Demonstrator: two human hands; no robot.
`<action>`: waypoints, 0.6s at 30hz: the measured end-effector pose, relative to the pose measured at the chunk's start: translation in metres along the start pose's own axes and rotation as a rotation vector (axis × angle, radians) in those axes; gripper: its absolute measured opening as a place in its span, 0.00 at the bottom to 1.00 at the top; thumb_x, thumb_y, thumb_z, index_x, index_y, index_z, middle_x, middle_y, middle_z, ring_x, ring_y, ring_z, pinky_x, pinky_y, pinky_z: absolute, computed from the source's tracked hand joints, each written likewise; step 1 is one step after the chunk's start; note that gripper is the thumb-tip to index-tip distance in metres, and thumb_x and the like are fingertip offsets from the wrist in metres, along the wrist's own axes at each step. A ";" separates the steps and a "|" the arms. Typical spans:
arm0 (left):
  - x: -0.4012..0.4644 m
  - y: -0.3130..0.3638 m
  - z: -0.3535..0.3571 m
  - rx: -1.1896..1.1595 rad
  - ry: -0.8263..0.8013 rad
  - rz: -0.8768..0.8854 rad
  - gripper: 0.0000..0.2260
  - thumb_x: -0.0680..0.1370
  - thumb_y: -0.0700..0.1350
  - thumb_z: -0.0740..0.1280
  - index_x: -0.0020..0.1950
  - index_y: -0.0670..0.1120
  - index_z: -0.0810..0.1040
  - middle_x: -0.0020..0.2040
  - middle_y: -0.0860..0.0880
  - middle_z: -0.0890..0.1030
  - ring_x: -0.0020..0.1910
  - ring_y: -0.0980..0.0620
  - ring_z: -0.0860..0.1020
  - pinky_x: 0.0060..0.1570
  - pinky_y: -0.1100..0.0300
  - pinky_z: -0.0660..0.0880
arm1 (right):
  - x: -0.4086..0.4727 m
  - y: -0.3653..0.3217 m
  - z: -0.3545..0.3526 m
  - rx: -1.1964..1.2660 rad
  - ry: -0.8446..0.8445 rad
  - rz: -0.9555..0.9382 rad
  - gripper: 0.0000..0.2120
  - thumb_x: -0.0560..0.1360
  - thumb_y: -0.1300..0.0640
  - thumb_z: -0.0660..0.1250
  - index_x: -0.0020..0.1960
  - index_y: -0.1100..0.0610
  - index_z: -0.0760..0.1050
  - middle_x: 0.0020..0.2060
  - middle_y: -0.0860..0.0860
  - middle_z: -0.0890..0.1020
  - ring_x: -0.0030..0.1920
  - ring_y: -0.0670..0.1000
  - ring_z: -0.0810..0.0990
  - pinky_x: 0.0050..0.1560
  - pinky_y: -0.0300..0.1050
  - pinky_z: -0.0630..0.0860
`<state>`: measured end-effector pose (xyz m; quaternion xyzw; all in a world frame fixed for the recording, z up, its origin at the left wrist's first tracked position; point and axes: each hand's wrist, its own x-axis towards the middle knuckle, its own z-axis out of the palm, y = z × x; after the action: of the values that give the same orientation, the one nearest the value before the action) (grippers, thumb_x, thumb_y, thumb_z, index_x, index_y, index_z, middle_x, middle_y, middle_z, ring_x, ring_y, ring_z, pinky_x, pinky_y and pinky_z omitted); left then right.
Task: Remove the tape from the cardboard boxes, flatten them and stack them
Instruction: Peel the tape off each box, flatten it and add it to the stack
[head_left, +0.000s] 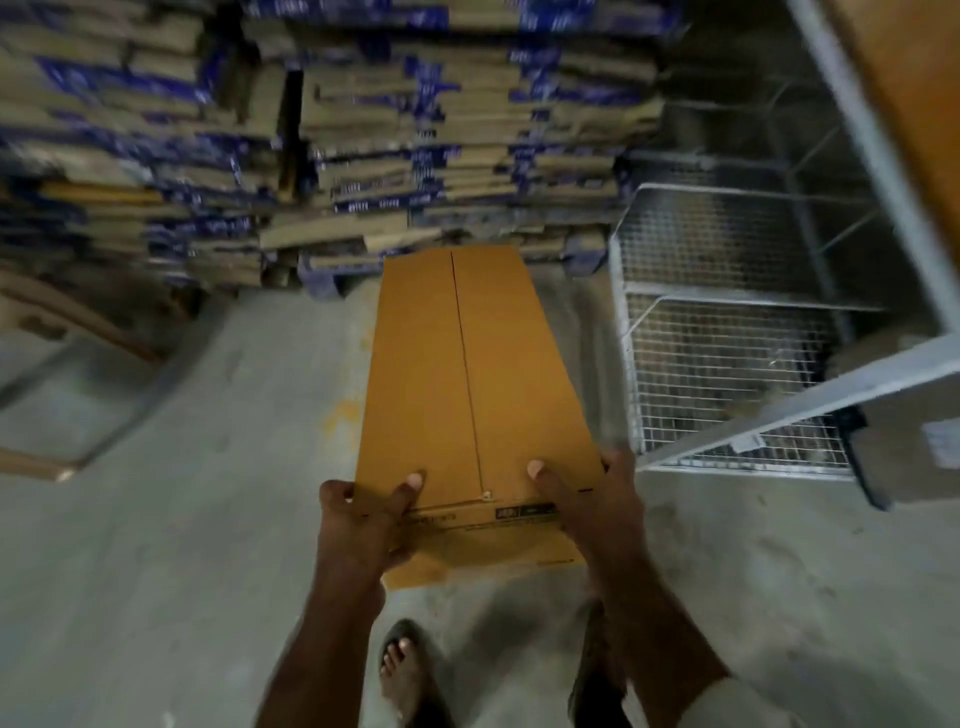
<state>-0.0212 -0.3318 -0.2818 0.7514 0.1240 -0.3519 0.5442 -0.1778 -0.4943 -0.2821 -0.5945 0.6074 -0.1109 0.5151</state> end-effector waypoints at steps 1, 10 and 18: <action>-0.020 0.022 -0.002 0.001 -0.006 0.045 0.27 0.72 0.51 0.79 0.61 0.47 0.66 0.54 0.52 0.75 0.50 0.47 0.79 0.42 0.37 0.83 | -0.014 -0.021 -0.016 0.041 0.022 -0.025 0.36 0.63 0.37 0.80 0.60 0.49 0.65 0.53 0.46 0.80 0.52 0.54 0.82 0.53 0.62 0.83; -0.165 0.167 0.017 -0.027 -0.170 0.326 0.31 0.71 0.54 0.80 0.64 0.48 0.66 0.55 0.52 0.74 0.52 0.48 0.77 0.45 0.35 0.82 | -0.114 -0.158 -0.165 0.128 0.255 -0.258 0.36 0.65 0.39 0.81 0.63 0.52 0.66 0.56 0.50 0.79 0.53 0.56 0.81 0.53 0.58 0.81; -0.272 0.198 0.099 -0.101 -0.248 0.551 0.27 0.71 0.53 0.79 0.60 0.49 0.67 0.52 0.54 0.75 0.52 0.47 0.78 0.52 0.34 0.81 | -0.133 -0.174 -0.310 0.194 0.398 -0.398 0.40 0.67 0.41 0.81 0.67 0.56 0.65 0.50 0.49 0.76 0.51 0.55 0.78 0.53 0.56 0.81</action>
<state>-0.1443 -0.4426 0.0273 0.6800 -0.1345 -0.2734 0.6669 -0.3381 -0.5777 0.0512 -0.6164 0.5545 -0.3819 0.4084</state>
